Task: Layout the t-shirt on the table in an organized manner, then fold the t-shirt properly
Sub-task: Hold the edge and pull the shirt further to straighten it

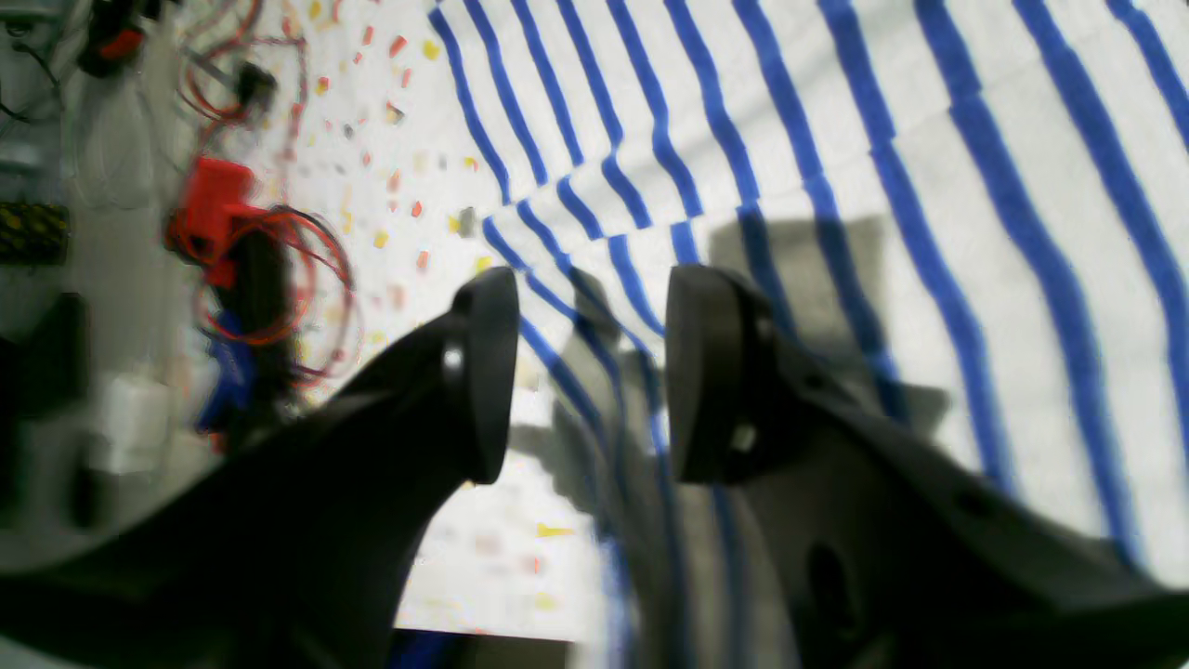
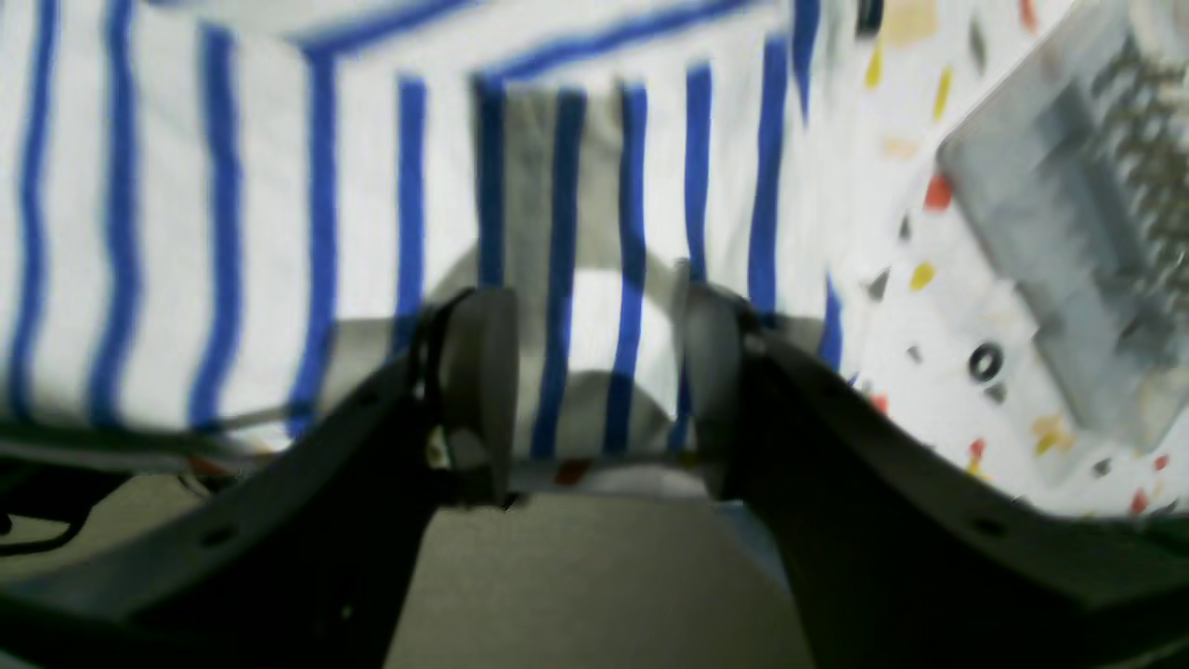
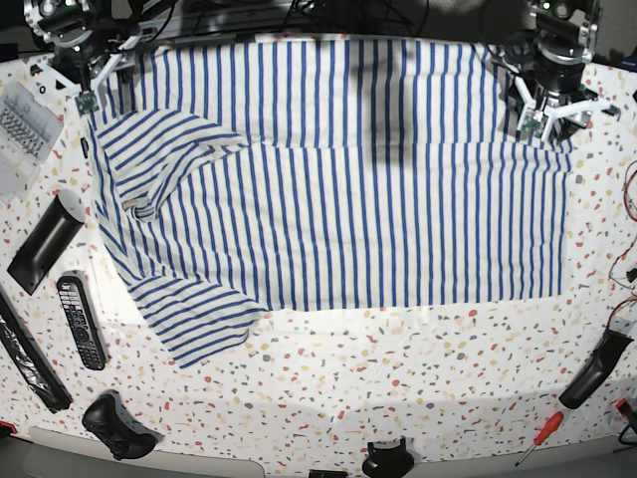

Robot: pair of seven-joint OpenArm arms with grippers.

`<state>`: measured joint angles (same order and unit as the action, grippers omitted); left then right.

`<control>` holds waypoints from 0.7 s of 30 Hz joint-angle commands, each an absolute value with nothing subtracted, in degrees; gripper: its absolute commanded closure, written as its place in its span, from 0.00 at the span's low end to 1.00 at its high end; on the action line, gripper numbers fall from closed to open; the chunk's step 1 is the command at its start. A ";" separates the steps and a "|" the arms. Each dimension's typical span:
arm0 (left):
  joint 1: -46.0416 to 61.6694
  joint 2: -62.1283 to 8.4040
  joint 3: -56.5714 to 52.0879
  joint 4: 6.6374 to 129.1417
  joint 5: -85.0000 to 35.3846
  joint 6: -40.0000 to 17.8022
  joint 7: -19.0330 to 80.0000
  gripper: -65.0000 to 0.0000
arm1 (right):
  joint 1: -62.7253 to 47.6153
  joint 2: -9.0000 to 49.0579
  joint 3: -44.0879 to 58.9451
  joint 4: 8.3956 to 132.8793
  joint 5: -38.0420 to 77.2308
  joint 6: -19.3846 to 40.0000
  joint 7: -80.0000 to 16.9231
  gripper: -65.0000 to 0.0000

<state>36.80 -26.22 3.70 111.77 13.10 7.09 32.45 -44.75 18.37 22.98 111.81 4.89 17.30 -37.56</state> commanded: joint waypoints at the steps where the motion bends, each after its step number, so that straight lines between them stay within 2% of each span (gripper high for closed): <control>1: 36.84 -26.68 3.38 112.68 10.87 7.46 31.55 0.64 | -45.08 18.87 23.29 113.51 5.13 17.12 -36.88 0.57; 4: 36.82 -26.68 3.38 111.66 5.78 5.19 28.86 0.64 | -45.06 18.87 23.29 115.70 5.15 17.10 -36.86 0.57; 10: 35.86 -26.00 3.38 104.44 5.98 4.54 28.88 0.64 | -44.77 18.79 23.29 121.10 10.46 17.08 -37.21 0.57; 16: 35.99 -25.58 3.38 101.27 15.14 5.43 29.08 0.64 | -44.77 18.59 23.29 126.23 12.47 17.12 -38.70 0.57; 21: 35.70 -25.58 3.38 101.41 15.57 6.68 29.10 0.64 | -44.77 18.59 23.29 127.17 12.45 17.12 -39.11 0.57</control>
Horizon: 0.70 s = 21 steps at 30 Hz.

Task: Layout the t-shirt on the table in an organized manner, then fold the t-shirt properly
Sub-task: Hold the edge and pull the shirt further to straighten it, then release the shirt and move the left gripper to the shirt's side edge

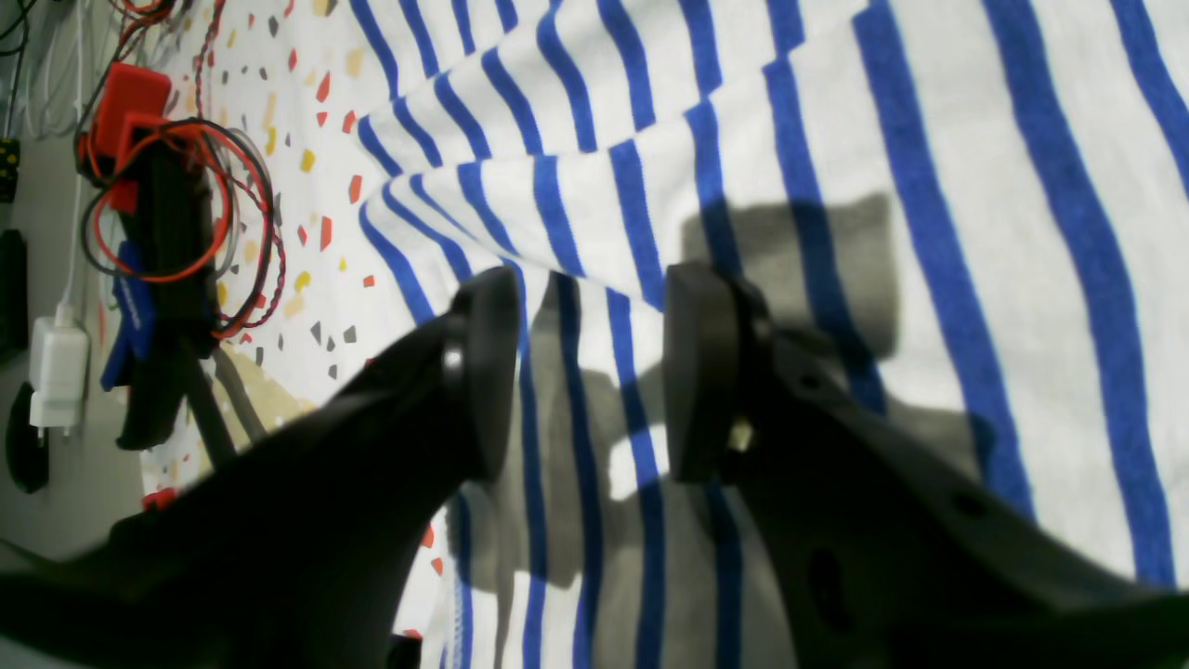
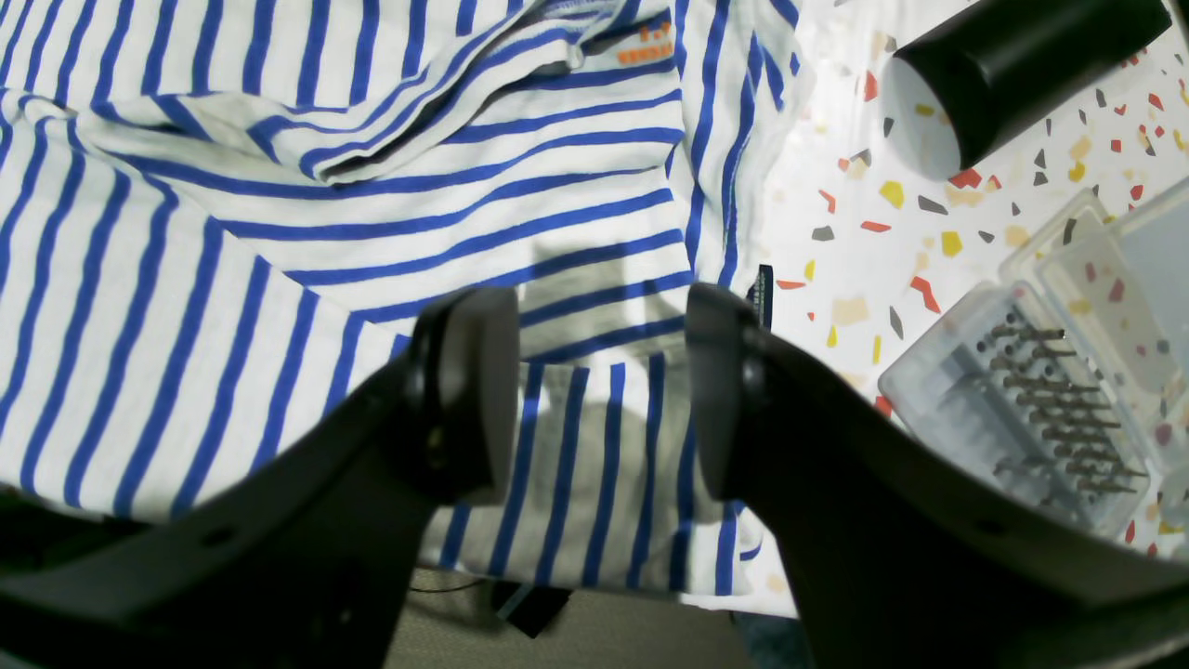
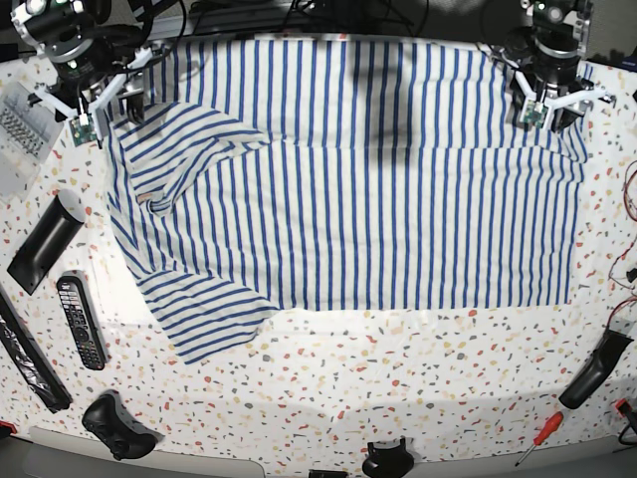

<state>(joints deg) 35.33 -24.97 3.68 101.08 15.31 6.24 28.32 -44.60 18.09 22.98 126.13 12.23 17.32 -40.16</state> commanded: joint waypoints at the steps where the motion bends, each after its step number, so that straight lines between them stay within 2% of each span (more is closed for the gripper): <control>1: 35.70 -25.58 3.38 101.49 15.57 6.70 29.08 0.64 | -44.77 18.59 23.29 127.17 12.47 17.12 -39.09 0.57; 5: 35.68 -25.61 3.38 104.81 15.57 7.05 28.84 0.64 | -44.75 18.59 23.29 127.17 12.47 17.10 -39.05 0.57; 9: 34.89 -25.61 3.38 110.89 17.17 12.64 27.38 0.63 | -44.58 18.57 23.29 127.17 12.47 16.97 -38.94 0.57; 13: 30.50 -25.61 3.38 113.78 18.46 12.64 28.01 0.57 | -44.60 18.59 23.29 127.17 12.47 16.99 -38.83 0.57; 15: 26.74 -25.76 3.38 113.30 15.22 11.66 28.64 0.57 | -44.60 18.57 23.29 127.17 12.47 16.99 -38.44 0.57; 19: 16.32 -25.89 3.38 108.20 4.23 4.34 29.17 0.57 | -44.60 18.59 23.29 127.17 12.47 16.99 -37.41 0.57; 21: 10.22 -25.89 3.38 103.70 1.19 2.42 28.99 0.57 | -44.60 18.57 23.29 127.17 12.47 16.99 -35.57 0.57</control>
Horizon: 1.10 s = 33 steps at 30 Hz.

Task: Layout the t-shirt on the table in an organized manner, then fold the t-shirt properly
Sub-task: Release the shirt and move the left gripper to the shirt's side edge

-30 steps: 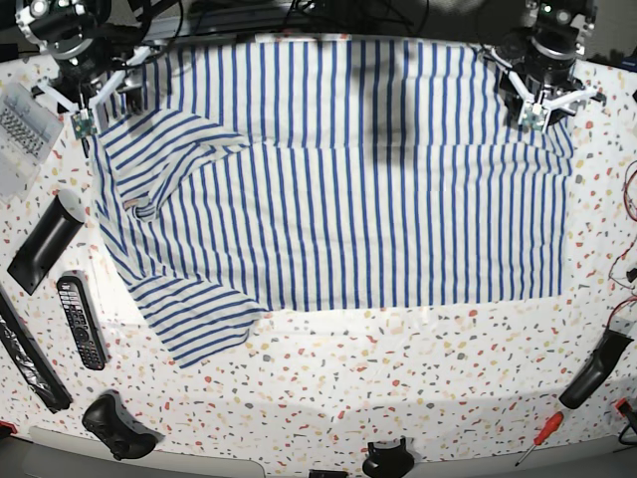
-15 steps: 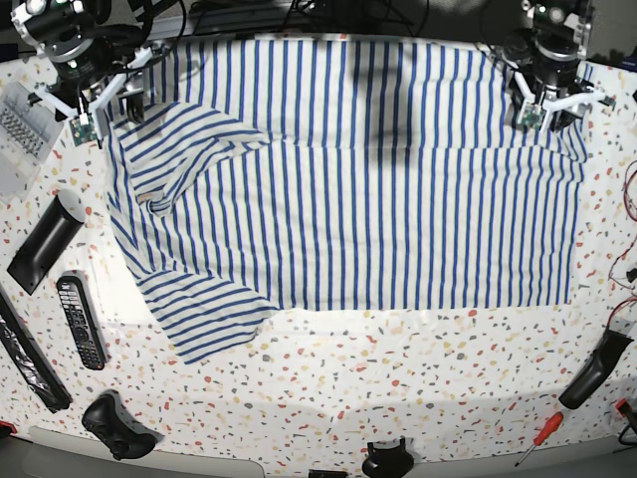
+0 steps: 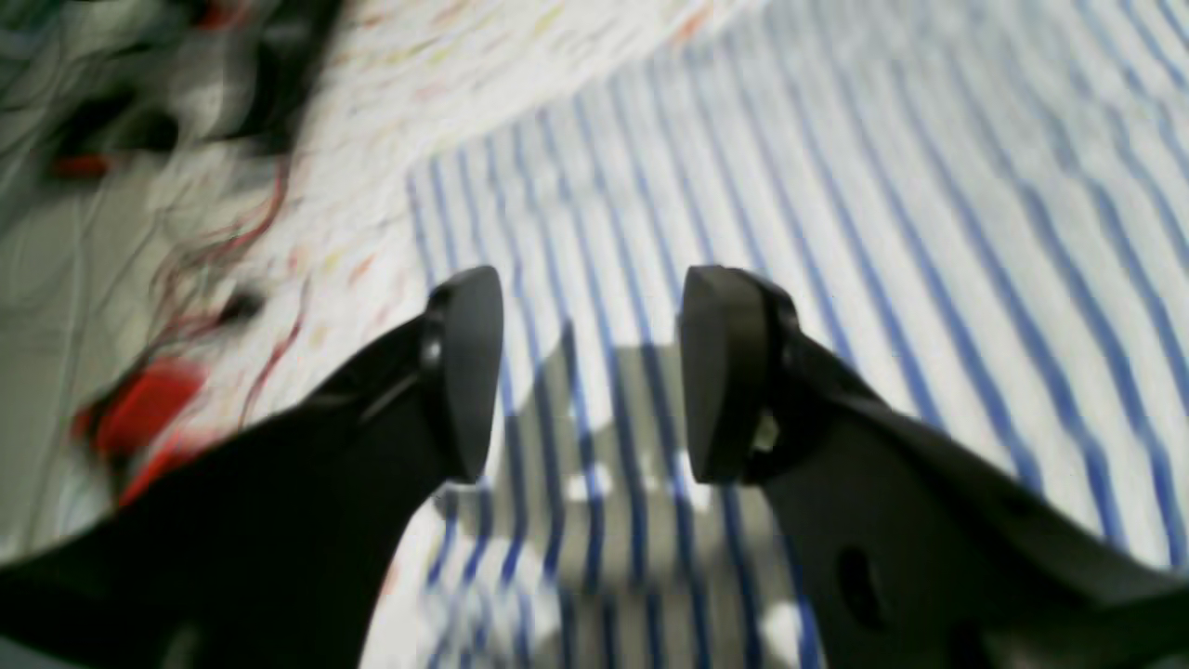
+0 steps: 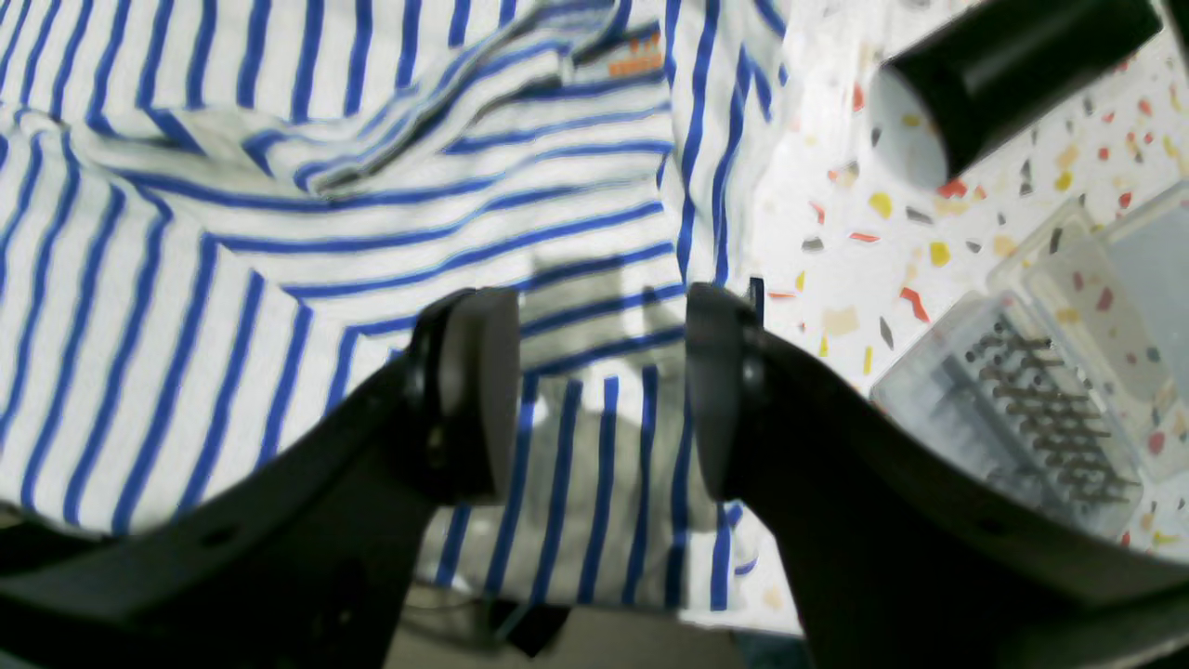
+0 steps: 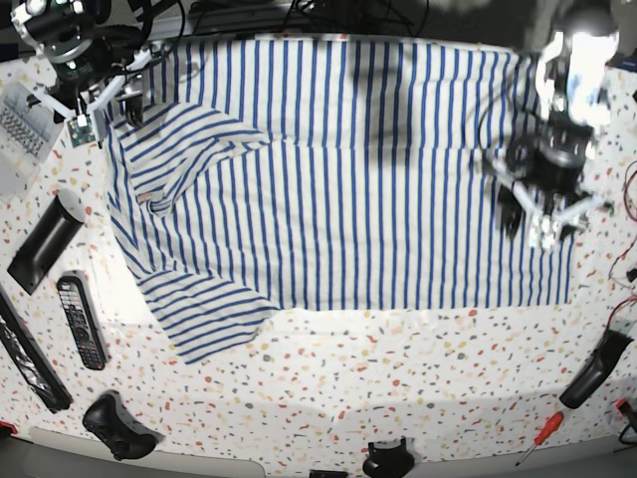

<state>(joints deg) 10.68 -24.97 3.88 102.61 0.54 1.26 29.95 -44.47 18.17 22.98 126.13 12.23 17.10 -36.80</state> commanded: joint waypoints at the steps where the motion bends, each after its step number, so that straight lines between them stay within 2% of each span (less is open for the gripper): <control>1: 6.85 -25.91 3.38 100.99 0.40 1.21 28.64 0.57 | -44.56 18.59 23.29 127.17 12.47 16.99 -34.46 0.57; 9: -19.44 -25.91 3.38 74.96 -9.76 -7.46 31.64 0.57 | -40.86 18.57 23.29 127.17 13.37 17.04 -35.31 0.57; 16: -34.06 -27.07 3.38 46.57 -17.19 -15.90 31.59 0.57 | -39.33 18.59 23.29 127.17 15.66 17.08 -36.29 0.57; 20: -39.09 -29.08 3.38 32.23 -18.59 -17.21 24.08 0.57 | -39.07 18.59 23.29 127.17 15.66 17.10 -36.56 0.57; 24: -40.91 -31.24 3.38 23.90 -20.60 -17.28 17.96 0.57 | -39.07 18.57 23.29 127.17 15.66 17.10 -36.77 0.57; 30: -40.95 -31.38 3.38 17.89 -32.23 -25.69 18.61 0.57 | -39.07 18.59 23.29 127.17 15.66 17.10 -36.93 0.57; 33: -40.95 -30.44 3.38 15.62 -35.00 -27.09 18.50 0.57 | -39.07 18.57 23.29 127.17 15.66 17.10 -36.93 0.57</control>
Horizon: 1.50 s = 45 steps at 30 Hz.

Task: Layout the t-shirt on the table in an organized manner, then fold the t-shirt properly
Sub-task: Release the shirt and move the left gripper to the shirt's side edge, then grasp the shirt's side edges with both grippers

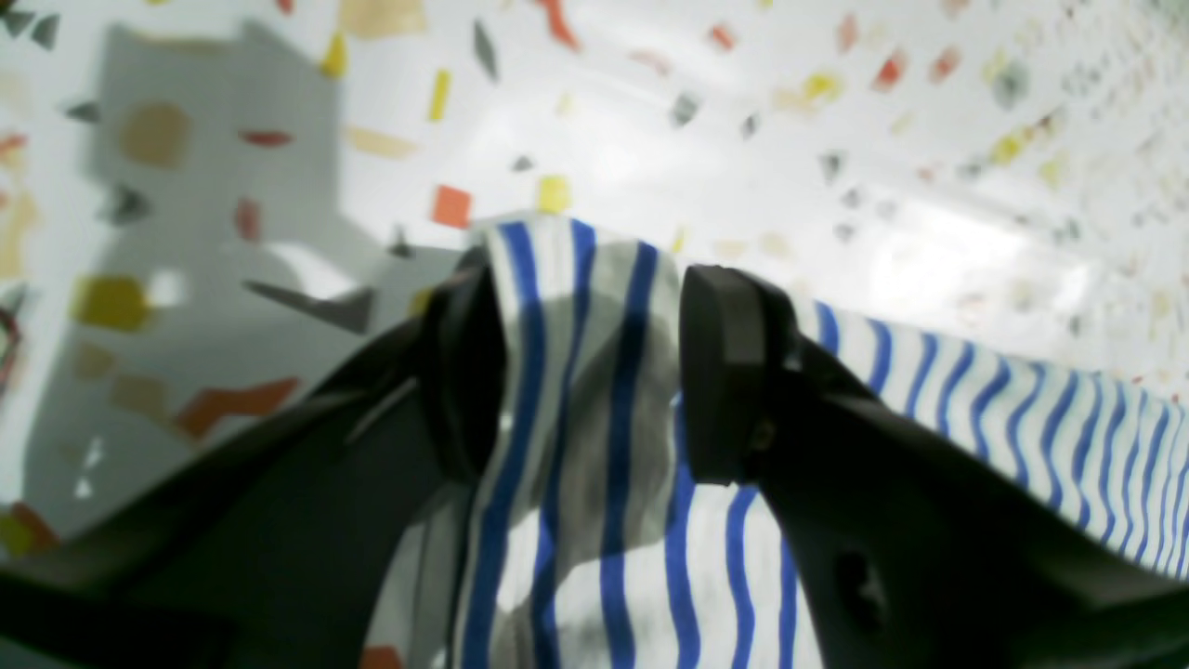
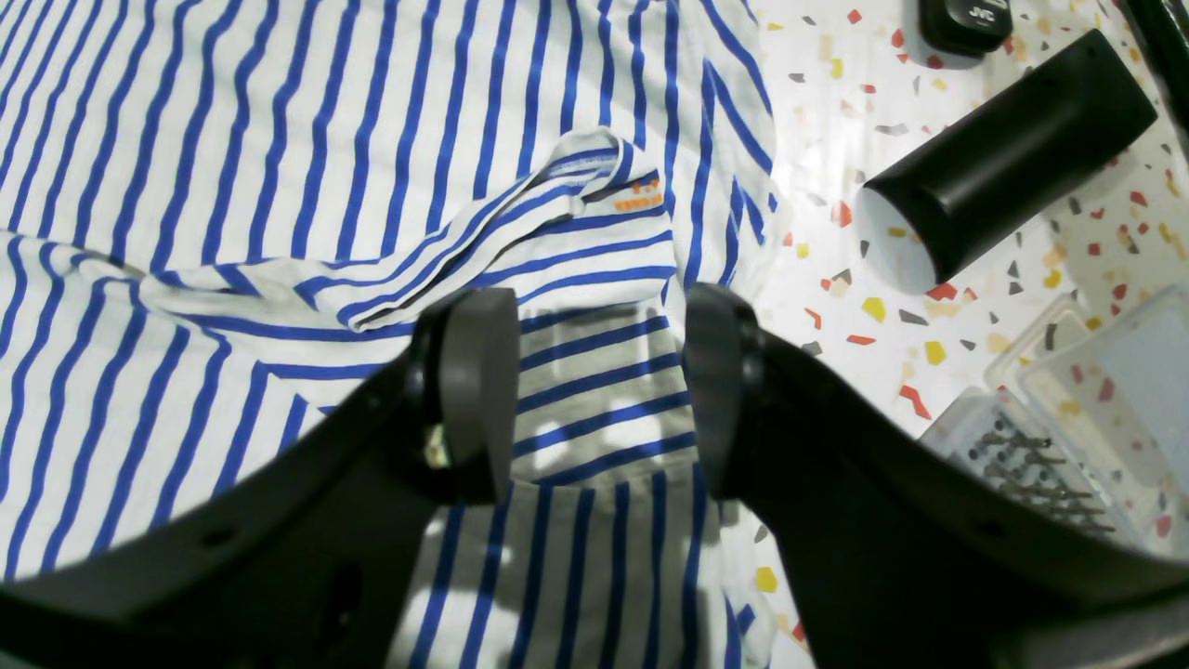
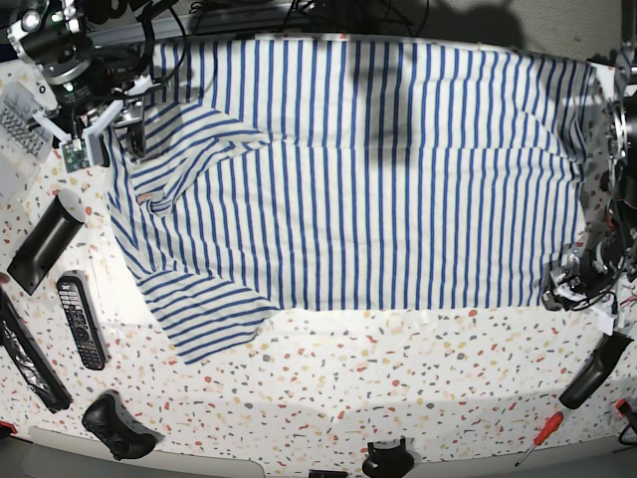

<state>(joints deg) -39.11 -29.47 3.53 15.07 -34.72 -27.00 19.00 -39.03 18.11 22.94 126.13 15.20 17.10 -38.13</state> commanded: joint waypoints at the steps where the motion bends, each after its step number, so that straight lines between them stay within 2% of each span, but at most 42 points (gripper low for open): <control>1: -40.95 -30.11 3.38 15.22 -34.57 -27.09 18.52 0.57 | -39.07 18.57 23.29 127.17 15.66 17.10 -36.95 0.57; 11: -40.99 -28.91 3.38 14.66 -31.53 -27.11 19.29 0.58 | -39.00 18.59 23.29 127.17 15.66 17.10 -37.06 0.57; 16: -40.99 -28.91 3.38 14.66 -31.53 -27.11 20.05 0.81 | -38.83 18.59 23.29 127.17 15.66 17.12 -36.91 0.57; 19: -40.99 -28.93 3.38 14.66 -31.53 -27.11 19.59 1.00 | -37.87 18.59 23.29 127.07 15.64 17.17 -36.93 0.57; 27: -40.99 -28.93 3.38 14.66 -31.55 -27.09 19.44 1.00 | -24.95 18.59 23.22 120.03 15.66 18.74 -39.24 0.57; 34: -40.99 -28.91 3.38 14.66 -31.55 -27.11 19.68 1.00 | -8.62 18.61 23.22 103.94 16.27 30.28 -40.40 0.55; 37: -40.99 -28.91 3.38 14.66 -31.55 -27.09 19.66 1.00 | -1.96 18.57 23.22 96.64 18.31 30.24 -40.16 0.45; 45: -40.99 -28.91 3.38 14.66 -31.55 -27.09 19.66 1.00 | 17.41 18.59 23.07 70.22 17.80 31.14 -39.68 0.44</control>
